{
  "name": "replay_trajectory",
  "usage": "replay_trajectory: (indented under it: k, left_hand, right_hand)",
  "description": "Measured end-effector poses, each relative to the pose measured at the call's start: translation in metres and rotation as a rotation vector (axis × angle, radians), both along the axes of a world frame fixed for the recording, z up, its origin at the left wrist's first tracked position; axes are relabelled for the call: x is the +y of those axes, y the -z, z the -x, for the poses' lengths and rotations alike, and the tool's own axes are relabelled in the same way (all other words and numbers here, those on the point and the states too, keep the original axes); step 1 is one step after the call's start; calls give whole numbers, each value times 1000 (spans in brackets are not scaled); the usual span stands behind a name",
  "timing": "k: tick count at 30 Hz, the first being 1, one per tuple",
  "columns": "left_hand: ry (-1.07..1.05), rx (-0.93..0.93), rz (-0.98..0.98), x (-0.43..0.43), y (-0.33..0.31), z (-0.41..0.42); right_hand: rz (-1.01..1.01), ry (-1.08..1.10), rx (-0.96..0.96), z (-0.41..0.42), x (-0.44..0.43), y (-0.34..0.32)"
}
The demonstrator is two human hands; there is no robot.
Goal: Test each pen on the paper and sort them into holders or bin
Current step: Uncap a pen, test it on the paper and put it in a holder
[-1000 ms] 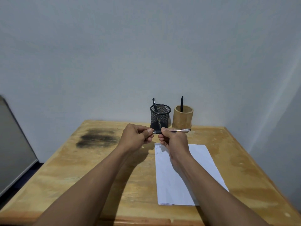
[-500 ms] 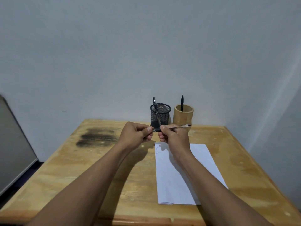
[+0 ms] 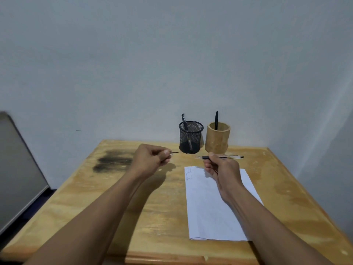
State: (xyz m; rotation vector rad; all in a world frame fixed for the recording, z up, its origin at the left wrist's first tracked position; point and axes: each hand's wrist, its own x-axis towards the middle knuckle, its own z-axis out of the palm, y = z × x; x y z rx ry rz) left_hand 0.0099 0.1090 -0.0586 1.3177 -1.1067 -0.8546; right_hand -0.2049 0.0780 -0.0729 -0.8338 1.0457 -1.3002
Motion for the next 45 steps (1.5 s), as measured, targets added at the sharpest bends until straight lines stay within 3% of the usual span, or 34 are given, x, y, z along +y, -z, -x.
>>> replay_trajectory:
  k: [4,13,21,25,34,45]
  left_hand:
    - [-15,-225,-22,-12,12,20]
    - [-239,-734,-157,-27,27,26]
    - [-250,-819,-190,-27,28,25]
    - [-262,-814,-83,-9,27,19]
    - [18,-1069,-20,51,47,15]
    - [126,-1219,-116,49,52,14]
  right_hand:
    - [1,-70,158,-11,0,8]
    - [42,-109,225,-17,2,8]
    - [39,-112,239,-19,1,10]
    - [73,-99,307,-23,3,11]
    - [129,-57,419,-29,13,1]
    - [250,-109,633,-15,28,19]
